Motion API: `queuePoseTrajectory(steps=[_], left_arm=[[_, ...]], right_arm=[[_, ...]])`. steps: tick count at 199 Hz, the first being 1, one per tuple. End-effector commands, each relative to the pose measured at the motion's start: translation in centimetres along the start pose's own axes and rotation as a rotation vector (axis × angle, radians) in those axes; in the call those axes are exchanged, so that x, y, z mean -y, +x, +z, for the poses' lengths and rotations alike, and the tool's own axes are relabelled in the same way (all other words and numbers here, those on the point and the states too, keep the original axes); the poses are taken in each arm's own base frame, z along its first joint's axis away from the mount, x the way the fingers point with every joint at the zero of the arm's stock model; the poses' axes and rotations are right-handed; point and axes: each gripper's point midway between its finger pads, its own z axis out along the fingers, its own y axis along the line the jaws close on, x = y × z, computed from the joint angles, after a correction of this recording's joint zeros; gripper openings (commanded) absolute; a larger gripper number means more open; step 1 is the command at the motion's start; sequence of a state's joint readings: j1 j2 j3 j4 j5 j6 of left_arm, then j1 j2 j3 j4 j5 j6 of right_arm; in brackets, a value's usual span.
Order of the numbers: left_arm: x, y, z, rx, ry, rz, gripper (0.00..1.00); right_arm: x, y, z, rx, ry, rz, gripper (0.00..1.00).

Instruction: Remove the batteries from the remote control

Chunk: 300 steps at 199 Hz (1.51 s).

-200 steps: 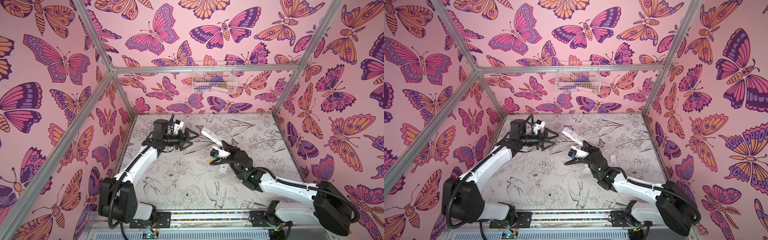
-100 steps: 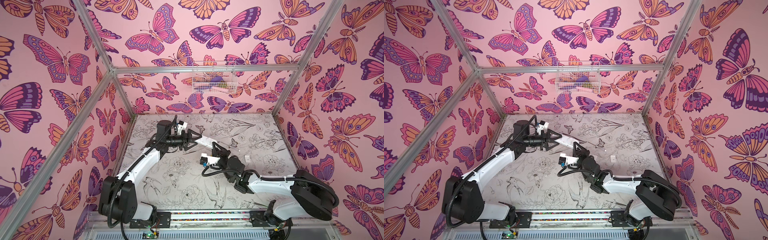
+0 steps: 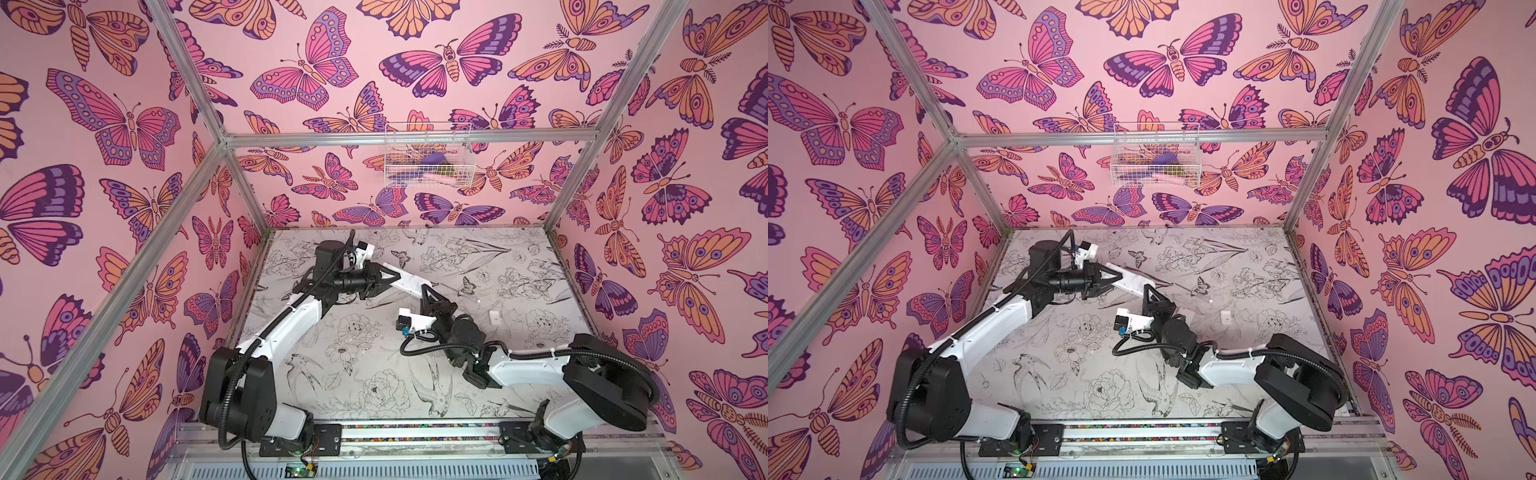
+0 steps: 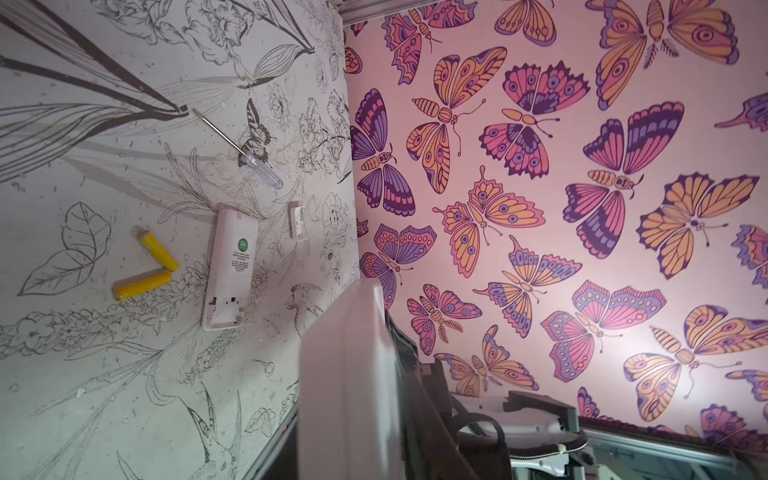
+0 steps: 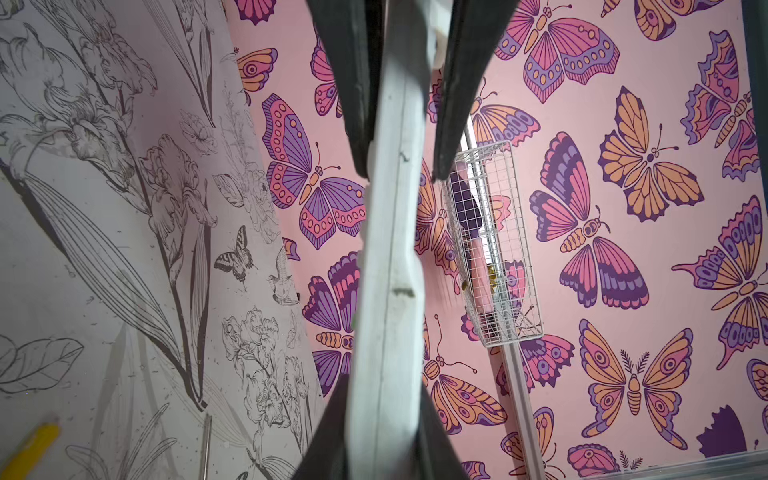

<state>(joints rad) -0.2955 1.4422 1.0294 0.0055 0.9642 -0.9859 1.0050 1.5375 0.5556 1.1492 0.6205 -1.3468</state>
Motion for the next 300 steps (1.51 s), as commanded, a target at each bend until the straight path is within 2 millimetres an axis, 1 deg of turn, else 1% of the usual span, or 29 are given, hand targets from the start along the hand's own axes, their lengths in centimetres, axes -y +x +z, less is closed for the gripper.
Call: queuePoseTrajectory(steps=[1, 16, 26, 31, 51, 61, 72, 92, 114, 129, 141, 154, 171, 198, 212, 233, 253, 264, 274, 277, 278, 279, 281, 300], left_arm=[[0.0, -0.1, 0.0, 0.002, 0.015, 0.034, 0.23], [0.0, -0.2, -0.2, 0.008, 0.017, 0.042, 0.17], [0.1, -0.5, -0.4, 0.017, 0.018, 0.047, 0.14], [0.0, -0.6, -0.5, 0.021, 0.017, 0.045, 0.13], [-0.2, -1.3, -1.3, 0.058, 0.015, 0.051, 0.12], [-0.2, -1.7, -1.9, 0.08, 0.018, 0.057, 0.11], [-0.3, -2.2, -2.7, 0.109, 0.021, 0.061, 0.1], [-0.9, -3.4, -4.3, 0.181, 0.023, 0.077, 0.08], [-1.9, -4.3, -5.9, 0.252, 0.03, 0.086, 0.06], [-3.2, -4.6, -6.7, 0.292, 0.011, 0.083, 0.04], [-4.6, -4.5, -7.2, 0.325, -0.01, 0.082, 0.02], [-6.2, -4.1, -7.1, 0.338, -0.026, 0.084, 0.0], [-8.6, -3.4, -6.9, 0.341, -0.058, 0.043, 0.0], [-11.6, -2.6, -6.8, 0.389, -0.099, 0.053, 0.0], [-12.1, -2.3, -6.9, 0.393, -0.104, 0.084, 0.0], [-13.2, -1.8, -6.8, 0.4, -0.127, 0.054, 0.0], [-12.6, -2.0, -6.8, 0.4, -0.112, 0.075, 0.0], [-12.2, -2.0, -6.8, 0.398, -0.104, 0.08, 0.0], [-12.0, -2.1, -6.9, 0.404, -0.1, 0.081, 0.0], [-11.9, -2.2, -7.0, 0.407, -0.098, 0.084, 0.0], [-11.9, -2.1, -7.0, 0.406, -0.098, 0.083, 0.0], [-11.9, -2.2, -7.0, 0.408, -0.098, 0.083, 0.0], [-11.9, -2.2, -7.0, 0.408, -0.097, 0.083, 0.0], [-11.4, -2.4, -7.0, 0.405, -0.084, 0.08, 0.0]], right_arm=[[0.5, -0.5, -0.2, 0.011, 0.035, 0.014, 0.02], [0.3, -0.5, -0.2, 0.007, 0.033, 0.01, 0.06], [0.1, -0.5, -0.3, 0.005, 0.031, 0.01, 0.11], [0.2, -0.6, -0.3, 0.005, 0.031, 0.015, 0.17], [-0.3, -0.4, -0.4, -0.001, 0.011, 0.038, 0.44], [-0.5, -0.3, -0.4, -0.012, 0.0, 0.053, 0.54], [-0.7, -0.2, -0.6, -0.024, -0.012, 0.083, 0.63], [-1.5, 0.1, -1.0, -0.047, -0.084, 0.168, 0.7], [-2.3, -0.2, -1.7, -0.068, -0.223, 0.344, 0.74], [-2.5, -0.5, -2.1, -0.093, -0.304, 0.497, 0.76], [-2.5, -0.8, -2.2, -0.118, -0.354, 0.623, 0.77], [-2.9, -1.2, -2.4, -0.154, -0.409, 0.75, 0.79], [-3.4, -2.0, -2.3, -0.208, -0.498, 0.907, 0.81], [-4.5, -2.5, -1.6, -0.334, -0.593, 1.191, 0.82], [-4.9, -2.7, -1.2, -0.381, -0.648, 1.353, 0.82], [-5.6, -2.0, 0.1, -0.452, -0.695, 1.643, 0.83], [-5.8, -1.4, 1.9, -0.453, -0.722, 1.891, 0.83], [-5.8, -1.3, 2.8, -0.438, -0.746, 1.971, 0.83], [-5.6, -1.9, 3.5, -0.401, -0.793, 2.022, 0.83], [-5.2, -2.2, 3.7, -0.379, -0.808, 2.037, 0.83], [-5.7, -2.2, 3.8, -0.39, -0.818, 2.039, 0.83], [-5.6, -2.5, 3.8, -0.38, -0.831, 2.045, 0.83], [-6.0, -2.5, 4.0, -0.387, -0.841, 2.054, 0.83], [-6.5, -3.3, 5.2, -0.367, -0.906, 2.123, 0.83]])
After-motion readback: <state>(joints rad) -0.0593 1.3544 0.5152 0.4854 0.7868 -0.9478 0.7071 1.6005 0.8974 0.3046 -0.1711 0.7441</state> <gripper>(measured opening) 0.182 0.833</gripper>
